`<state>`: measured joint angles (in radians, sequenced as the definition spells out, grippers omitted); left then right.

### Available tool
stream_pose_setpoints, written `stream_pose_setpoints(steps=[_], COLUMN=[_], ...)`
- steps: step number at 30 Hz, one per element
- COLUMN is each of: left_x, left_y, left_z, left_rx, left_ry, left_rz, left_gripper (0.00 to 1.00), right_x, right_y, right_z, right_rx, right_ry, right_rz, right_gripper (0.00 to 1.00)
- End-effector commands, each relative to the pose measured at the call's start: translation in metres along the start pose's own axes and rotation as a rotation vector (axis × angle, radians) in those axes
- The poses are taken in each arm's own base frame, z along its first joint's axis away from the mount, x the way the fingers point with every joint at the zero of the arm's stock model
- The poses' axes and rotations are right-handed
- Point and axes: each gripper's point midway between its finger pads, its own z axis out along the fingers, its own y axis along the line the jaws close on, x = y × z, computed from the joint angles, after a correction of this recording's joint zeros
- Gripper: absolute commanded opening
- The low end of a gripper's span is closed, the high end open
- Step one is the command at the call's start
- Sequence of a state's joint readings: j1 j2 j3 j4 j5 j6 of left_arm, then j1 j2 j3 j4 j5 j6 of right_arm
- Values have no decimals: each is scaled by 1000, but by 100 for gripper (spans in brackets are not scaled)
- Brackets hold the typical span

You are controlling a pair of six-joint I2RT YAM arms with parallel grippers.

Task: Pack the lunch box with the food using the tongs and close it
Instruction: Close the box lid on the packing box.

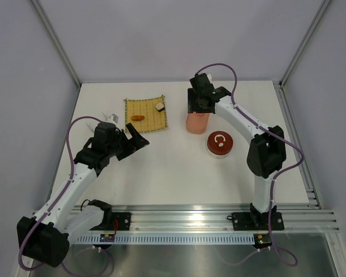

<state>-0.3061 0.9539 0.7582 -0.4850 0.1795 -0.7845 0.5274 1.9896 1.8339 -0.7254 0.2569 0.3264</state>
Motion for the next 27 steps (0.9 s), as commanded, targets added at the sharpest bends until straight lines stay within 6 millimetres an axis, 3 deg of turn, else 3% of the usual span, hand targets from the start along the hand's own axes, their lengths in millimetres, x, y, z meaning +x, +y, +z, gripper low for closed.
stream_pose_setpoints(steps=[1,6,8,9,10,15,20,24,25,27], left_x=[-6,-4,-3,-3,-4,-4,-4,-4,-4,-3], left_y=[-6,-6,-6,-6,-6,-3,-3,-2,-2,-2], left_z=[-6,-5,-5,-5,-5,-8,-8,-8,-8,-10], left_rx=[24,30,30,30,29,15,13,10,10,8], left_ry=[-25,-15,-13,-13,-16,-22,-21,-20,-20,-18], left_rz=[21,22,21,19,20,20,18,17,17,17], left_gripper=[93,93,93,93,93,93,93,93,93,93], right_x=[-20,-21,-19,-30,-25,-41,-22,5,23,29], right_y=[-19,-34,-46,-45,-51,-46,-45,-36,-36,-28], right_z=[-23,-11,8,9,26,47,89,119,132,126], right_rx=[31,1,9,-7,15,15,42,9,13,-15], right_ry=[-100,-66,-26,-33,-2,-1,79,174,232,297], right_rz=[68,117,134,144,142,108,91,97,94,106], right_gripper=[70,68,63,61,59,53,53,53,53,53])
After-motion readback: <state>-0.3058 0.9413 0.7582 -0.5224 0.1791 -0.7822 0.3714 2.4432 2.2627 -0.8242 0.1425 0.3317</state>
